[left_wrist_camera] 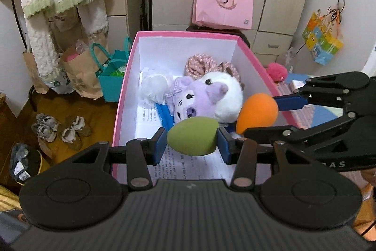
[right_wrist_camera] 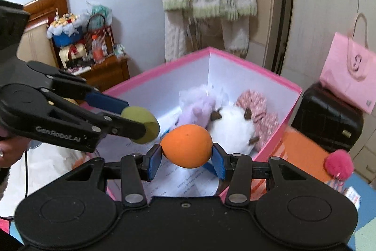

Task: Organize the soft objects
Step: 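Open both tools to drop the sponge and ball into the pink box, then withdraw both tools toward the pink pompom and white wipes pack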

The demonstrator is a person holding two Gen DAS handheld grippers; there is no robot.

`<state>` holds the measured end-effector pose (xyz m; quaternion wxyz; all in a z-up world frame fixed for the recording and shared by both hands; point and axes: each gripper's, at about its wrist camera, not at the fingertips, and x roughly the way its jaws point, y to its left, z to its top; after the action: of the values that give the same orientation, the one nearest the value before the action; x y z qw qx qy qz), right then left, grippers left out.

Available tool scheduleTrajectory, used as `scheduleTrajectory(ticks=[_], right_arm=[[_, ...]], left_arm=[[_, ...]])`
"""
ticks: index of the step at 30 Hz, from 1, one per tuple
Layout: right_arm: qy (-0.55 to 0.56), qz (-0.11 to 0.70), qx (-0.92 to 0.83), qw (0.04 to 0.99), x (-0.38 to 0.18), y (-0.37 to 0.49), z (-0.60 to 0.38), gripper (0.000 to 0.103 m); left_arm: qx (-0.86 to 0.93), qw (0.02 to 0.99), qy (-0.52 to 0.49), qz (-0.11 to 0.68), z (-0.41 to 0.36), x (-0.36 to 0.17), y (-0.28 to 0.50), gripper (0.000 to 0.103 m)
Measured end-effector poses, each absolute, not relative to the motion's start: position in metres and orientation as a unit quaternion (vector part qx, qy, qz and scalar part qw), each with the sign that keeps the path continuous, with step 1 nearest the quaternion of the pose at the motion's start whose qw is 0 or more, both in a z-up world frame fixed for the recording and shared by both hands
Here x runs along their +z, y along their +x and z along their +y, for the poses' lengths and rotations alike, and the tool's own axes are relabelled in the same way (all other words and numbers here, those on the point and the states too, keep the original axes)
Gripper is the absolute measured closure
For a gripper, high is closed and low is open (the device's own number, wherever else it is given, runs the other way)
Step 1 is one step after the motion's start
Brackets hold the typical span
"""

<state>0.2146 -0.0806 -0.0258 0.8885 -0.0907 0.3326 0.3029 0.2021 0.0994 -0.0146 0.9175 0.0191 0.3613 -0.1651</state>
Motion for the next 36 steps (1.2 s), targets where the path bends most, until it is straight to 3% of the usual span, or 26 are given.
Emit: scheduleTrajectory(ticks=[15,17,19,21,36], right_arm=[[-0.134,0.335,0.286,0.888,-0.036,0.227,-0.07,0.049],[-0.14,0.333,0.278,0.89,-0.035,0.226,-0.069,0.042],[-0.142,0.33,0.271,0.893,-0.034,0.224,-0.07,0.038],[-0.135,0.329,0.272,0.894,-0.031,0.222,-0.073,0.038],[-0.152,0.302,0.267,0.902,0.0,0.16,-0.082,0.033]], left_arm=[[-0.166,0.907,0.029,0.386,0.092,-0.029,0.221,0.055],[-0.162,0.908,0.03,0.384,0.092,-0.028,0.219,0.054],[-0.157,0.911,0.033,0.379,0.093,-0.026,0.217,0.049],[-0.139,0.917,0.036,0.372,0.095,-0.024,0.213,0.036],[-0.205,0.918,0.048,0.338,0.096,0.03,0.152,0.028]])
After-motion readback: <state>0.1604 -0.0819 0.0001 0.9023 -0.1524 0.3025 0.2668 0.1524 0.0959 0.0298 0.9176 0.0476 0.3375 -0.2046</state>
